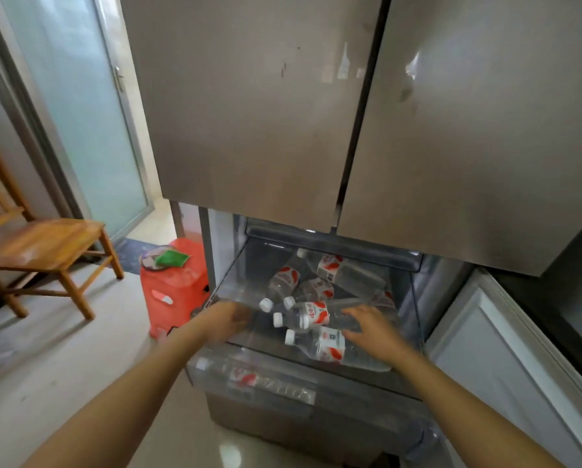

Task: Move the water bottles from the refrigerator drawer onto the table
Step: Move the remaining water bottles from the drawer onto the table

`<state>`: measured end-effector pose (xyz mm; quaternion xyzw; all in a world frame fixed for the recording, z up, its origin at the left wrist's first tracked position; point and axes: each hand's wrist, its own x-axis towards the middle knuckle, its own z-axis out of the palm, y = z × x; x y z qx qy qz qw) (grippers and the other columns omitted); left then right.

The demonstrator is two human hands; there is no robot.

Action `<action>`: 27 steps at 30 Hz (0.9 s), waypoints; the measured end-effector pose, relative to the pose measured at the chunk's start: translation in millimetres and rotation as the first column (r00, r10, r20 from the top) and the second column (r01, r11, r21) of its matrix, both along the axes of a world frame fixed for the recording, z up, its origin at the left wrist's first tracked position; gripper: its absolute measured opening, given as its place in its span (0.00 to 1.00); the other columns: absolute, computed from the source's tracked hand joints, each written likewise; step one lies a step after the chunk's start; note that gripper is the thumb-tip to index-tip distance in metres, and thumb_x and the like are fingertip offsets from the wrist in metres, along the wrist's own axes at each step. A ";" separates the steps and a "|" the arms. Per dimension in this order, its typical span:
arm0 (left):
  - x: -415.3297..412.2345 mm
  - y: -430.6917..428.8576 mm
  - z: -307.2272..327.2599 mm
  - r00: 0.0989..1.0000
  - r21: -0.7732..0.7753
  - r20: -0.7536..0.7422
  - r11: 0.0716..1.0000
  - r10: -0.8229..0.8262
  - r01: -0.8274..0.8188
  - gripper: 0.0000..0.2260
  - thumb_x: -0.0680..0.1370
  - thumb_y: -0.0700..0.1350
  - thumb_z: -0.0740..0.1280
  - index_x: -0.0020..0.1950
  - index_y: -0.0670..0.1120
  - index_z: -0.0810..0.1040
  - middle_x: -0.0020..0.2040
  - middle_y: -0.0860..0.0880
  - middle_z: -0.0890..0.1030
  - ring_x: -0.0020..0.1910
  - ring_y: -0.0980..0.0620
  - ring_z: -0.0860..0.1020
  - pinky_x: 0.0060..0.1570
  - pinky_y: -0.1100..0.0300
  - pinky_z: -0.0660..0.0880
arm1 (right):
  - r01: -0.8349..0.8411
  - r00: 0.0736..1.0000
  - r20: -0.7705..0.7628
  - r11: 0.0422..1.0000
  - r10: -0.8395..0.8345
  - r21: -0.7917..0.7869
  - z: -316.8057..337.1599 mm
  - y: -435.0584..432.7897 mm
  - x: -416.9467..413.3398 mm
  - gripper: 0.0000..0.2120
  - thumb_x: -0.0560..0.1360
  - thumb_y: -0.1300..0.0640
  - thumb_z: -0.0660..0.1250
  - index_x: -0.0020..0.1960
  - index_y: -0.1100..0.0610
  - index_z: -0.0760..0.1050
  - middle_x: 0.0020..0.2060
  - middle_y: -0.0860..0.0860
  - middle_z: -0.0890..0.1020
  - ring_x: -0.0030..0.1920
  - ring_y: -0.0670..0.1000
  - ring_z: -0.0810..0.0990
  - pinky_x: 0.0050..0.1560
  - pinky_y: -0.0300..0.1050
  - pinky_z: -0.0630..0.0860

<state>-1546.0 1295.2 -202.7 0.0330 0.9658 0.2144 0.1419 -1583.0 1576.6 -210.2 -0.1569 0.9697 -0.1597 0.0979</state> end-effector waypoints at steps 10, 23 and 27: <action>-37.4 -9.2 -29.1 0.946 -0.224 0.320 0.965 -0.055 0.132 0.20 0.74 0.41 0.67 0.66 0.45 0.72 0.63 0.46 0.75 0.60 0.48 0.75 0.56 0.63 0.69 | -0.197 0.967 0.206 0.949 0.148 0.246 -55.2 -14.3 -48.5 0.33 0.70 0.46 0.68 0.71 0.46 0.59 0.69 0.53 0.68 0.66 0.56 0.69 0.65 0.51 0.68; -68.3 -7.7 -80.1 0.706 -0.335 0.667 0.751 -0.238 0.569 0.22 0.78 0.41 0.61 0.71 0.49 0.64 0.71 0.45 0.66 0.65 0.42 0.70 0.64 0.49 0.68 | -0.198 0.973 0.181 0.914 0.141 0.354 -67.4 -21.6 -50.7 0.26 0.67 0.52 0.72 0.63 0.54 0.69 0.62 0.53 0.73 0.60 0.54 0.72 0.63 0.49 0.69; -70.2 -4.0 -83.0 0.682 -0.417 0.669 0.611 -0.294 0.673 0.22 0.78 0.41 0.58 0.73 0.49 0.61 0.73 0.45 0.64 0.68 0.41 0.67 0.66 0.49 0.65 | -0.135 0.974 0.214 0.948 0.074 0.288 -66.8 -19.9 -56.0 0.26 0.68 0.55 0.72 0.63 0.51 0.69 0.60 0.52 0.76 0.59 0.52 0.74 0.61 0.49 0.71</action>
